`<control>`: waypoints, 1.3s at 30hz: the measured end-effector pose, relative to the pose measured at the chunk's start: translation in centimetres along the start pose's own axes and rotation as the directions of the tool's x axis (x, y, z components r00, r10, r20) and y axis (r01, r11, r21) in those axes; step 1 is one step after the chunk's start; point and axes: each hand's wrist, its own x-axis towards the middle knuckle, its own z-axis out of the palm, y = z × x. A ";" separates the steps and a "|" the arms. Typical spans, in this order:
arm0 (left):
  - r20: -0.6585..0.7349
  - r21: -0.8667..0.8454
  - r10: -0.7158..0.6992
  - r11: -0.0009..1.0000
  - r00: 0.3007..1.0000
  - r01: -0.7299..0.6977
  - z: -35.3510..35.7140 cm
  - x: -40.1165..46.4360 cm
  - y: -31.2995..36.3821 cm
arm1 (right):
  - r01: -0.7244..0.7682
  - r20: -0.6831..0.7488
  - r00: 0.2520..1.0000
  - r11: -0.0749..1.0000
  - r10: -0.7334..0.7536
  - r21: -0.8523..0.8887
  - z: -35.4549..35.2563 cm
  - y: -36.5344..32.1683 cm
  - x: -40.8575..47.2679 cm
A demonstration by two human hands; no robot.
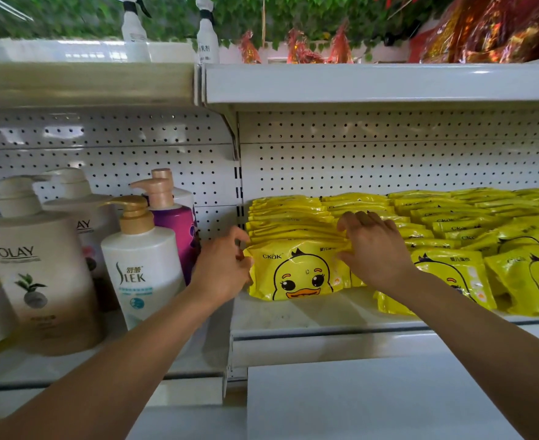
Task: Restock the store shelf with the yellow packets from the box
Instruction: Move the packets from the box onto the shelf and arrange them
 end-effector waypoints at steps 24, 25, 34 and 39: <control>0.100 0.526 0.172 0.827 0.980 -0.198 1.5 -2.0 1.4 | 0.018 0.083 0.996 0.998 -0.024 0.067 -1.0 0.4 -3.0; 0.089 0.533 0.199 0.818 0.976 -0.215 1.6 -2.1 1.8 | 0.005 0.084 0.996 0.997 -0.012 0.081 -1.5 0.9 -3.5; 0.137 0.510 0.383 0.763 0.914 -0.396 5.0 -3.9 7.4 | -0.192 0.226 0.962 0.969 0.155 0.154 -4.7 7.2 -7.3; 0.168 0.500 0.369 0.767 0.914 -0.402 7.9 -3.9 10.7 | -0.190 0.280 0.948 0.975 0.151 0.118 -4.6 11.7 -7.6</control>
